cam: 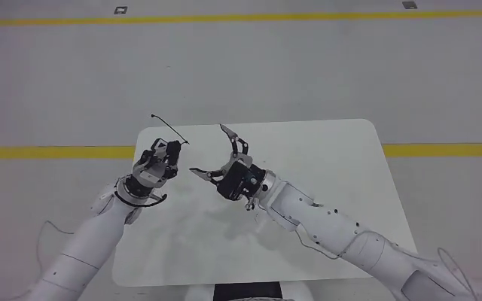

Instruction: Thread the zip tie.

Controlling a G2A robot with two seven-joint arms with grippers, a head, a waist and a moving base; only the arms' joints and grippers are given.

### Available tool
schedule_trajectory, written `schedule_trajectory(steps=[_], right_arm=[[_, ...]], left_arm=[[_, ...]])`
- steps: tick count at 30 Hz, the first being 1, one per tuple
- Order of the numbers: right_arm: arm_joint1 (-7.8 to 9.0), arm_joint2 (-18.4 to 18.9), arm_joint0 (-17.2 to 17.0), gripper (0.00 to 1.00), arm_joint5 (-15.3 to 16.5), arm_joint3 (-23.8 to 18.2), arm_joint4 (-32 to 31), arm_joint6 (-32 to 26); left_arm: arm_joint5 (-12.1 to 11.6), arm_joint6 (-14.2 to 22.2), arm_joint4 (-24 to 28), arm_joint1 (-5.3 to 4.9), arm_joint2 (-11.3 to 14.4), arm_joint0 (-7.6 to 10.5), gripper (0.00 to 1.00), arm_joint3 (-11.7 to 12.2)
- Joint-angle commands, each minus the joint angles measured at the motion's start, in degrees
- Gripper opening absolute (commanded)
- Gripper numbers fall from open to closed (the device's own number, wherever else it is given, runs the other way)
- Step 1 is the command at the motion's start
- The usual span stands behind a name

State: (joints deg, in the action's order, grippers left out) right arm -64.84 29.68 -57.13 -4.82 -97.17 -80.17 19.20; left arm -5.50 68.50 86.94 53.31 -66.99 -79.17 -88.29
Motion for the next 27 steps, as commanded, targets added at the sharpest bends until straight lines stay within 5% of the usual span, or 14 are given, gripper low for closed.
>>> schedule_trajectory(steps=[1, 6, 16, 20, 27], right_arm=[[-0.02, 0.86, -0.77, 1.0, -1.93, -0.29, -2.62, 0.54], [-0.27, 2.7, -2.22, 1.0, -9.02, -0.61, -9.79, -1.94], [-0.26, 2.96, -1.87, 1.0, -8.08, -0.88, -9.79, -2.01], [0.06, 1.4, 0.81, 1.0, -8.83, -0.23, -9.79, -1.65], [0.56, -2.75, 4.74, 0.98, -12.4, 0.12, -9.79, -1.53]], left_arm=[[0.82, -0.2, 1.74, 0.58, 1.28, 0.82, 0.0, 0.36], [1.27, -1.2, 2.81, 1.96, 2.45, 1.98, 0.0, 1.4], [1.27, -1.2, 2.81, 1.96, 2.45, 1.98, 0.0, 1.4], [2.34, -3.65, 3.01, 2.27, 1.91, 1.22, 0.0, 0.44], [6.65, -4.29, 3.01, 4.24, -1.41, -1.3, 0.0, -0.51]])
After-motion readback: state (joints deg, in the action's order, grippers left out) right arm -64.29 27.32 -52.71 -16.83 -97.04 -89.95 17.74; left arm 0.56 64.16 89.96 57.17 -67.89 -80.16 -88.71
